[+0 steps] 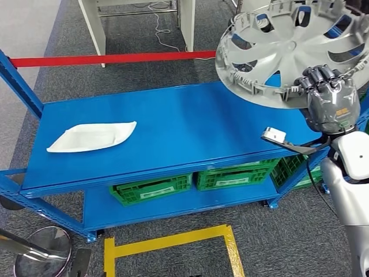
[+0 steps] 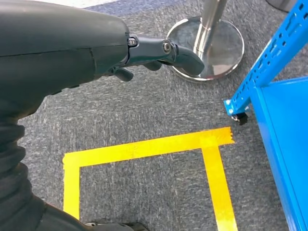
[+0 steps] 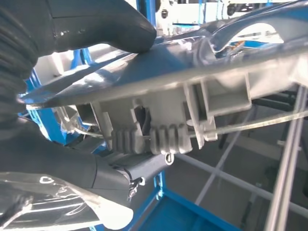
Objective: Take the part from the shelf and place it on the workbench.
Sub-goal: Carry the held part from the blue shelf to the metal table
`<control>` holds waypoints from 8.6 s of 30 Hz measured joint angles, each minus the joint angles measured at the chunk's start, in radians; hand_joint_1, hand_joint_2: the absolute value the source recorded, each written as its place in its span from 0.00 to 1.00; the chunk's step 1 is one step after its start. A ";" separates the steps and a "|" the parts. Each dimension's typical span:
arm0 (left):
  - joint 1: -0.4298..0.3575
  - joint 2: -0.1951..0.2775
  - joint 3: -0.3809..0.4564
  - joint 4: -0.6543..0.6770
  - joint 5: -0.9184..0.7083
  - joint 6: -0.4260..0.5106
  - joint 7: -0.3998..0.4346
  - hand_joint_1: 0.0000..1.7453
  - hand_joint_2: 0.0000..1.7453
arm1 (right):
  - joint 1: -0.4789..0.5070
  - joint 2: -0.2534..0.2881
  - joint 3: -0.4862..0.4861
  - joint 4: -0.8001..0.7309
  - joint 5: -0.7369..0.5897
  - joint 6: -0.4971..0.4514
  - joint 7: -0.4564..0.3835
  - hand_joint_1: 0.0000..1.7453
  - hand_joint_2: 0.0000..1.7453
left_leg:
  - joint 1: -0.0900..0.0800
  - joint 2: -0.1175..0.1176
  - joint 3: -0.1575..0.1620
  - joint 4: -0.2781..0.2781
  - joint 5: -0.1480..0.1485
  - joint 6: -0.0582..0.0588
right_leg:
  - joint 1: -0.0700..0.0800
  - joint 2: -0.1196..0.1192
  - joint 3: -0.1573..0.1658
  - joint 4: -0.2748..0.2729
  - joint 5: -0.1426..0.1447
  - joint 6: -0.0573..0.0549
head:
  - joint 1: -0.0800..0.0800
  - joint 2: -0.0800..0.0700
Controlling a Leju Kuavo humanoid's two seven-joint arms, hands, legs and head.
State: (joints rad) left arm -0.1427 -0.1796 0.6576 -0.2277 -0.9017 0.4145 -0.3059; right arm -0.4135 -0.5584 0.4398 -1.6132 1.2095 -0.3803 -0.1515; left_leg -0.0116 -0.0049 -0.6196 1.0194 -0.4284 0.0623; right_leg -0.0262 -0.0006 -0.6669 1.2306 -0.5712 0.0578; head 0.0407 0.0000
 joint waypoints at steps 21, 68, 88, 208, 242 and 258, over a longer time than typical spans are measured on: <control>-0.010 -0.008 0.006 0.000 -0.011 0.026 0.015 0.00 1.00 | -0.025 -0.003 0.056 0.006 0.001 0.003 0.000 1.00 1.00 | -0.015 -0.004 0.107 -0.011 -0.097 -0.011 | 0.006 -0.007 0.002 -0.204 0.170 -0.033 | -0.009 0.000; -0.016 -0.027 0.007 0.000 -0.023 0.007 0.031 0.00 1.00 | -0.020 0.198 0.119 0.013 -0.093 -0.069 0.054 1.00 1.00 | -0.009 0.005 -0.051 0.008 0.040 -0.039 | 0.005 -0.003 0.147 -0.220 0.034 -0.023 | -0.004 0.000; -0.015 -0.027 0.007 0.000 -0.017 0.008 0.017 0.00 1.00 | 0.000 0.217 0.070 -0.009 -0.134 -0.038 0.065 1.00 1.00 | 0.002 0.008 0.083 -0.053 -0.040 -0.012 | -0.002 -0.003 -0.064 -0.036 0.021 0.003 | -0.008 0.000; 0.017 -0.024 -0.002 -0.001 0.030 0.022 -0.160 0.00 1.00 | 0.122 0.054 -0.021 -0.210 -0.071 0.029 0.107 1.00 1.00 | -0.013 0.020 -0.014 -0.004 0.004 -0.016 | -0.004 -0.073 0.103 -0.151 -0.009 -0.011 | -0.026 0.000; 0.010 -0.033 -0.016 -0.001 0.012 0.127 -0.061 0.00 1.00 | 0.102 0.042 -0.039 -0.185 -0.066 0.041 0.107 1.00 1.00 | -0.008 -0.008 -0.042 0.000 0.021 -0.009 | -0.011 0.002 -0.014 0.027 -0.070 -0.003 | -0.019 0.000; 0.017 -0.035 -0.016 0.000 0.004 0.140 -0.050 0.00 1.00 | 0.122 0.043 -0.041 -0.180 -0.060 0.033 0.118 1.00 1.00 | 0.006 -0.007 -0.128 0.292 -0.164 -0.067 | -0.002 -0.005 0.040 -0.181 0.101 -0.050 | -0.026 0.000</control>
State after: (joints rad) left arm -0.1260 -0.2144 0.6416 -0.2281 -0.8981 0.5546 -0.3562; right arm -0.2917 -0.5154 0.3986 -1.7934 1.1496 -0.3475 -0.0336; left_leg -0.0055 -0.0123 -0.7481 1.3118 -0.5923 -0.0042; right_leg -0.0285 -0.0053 -0.6271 1.0491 -0.4706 0.0080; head 0.0149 0.0000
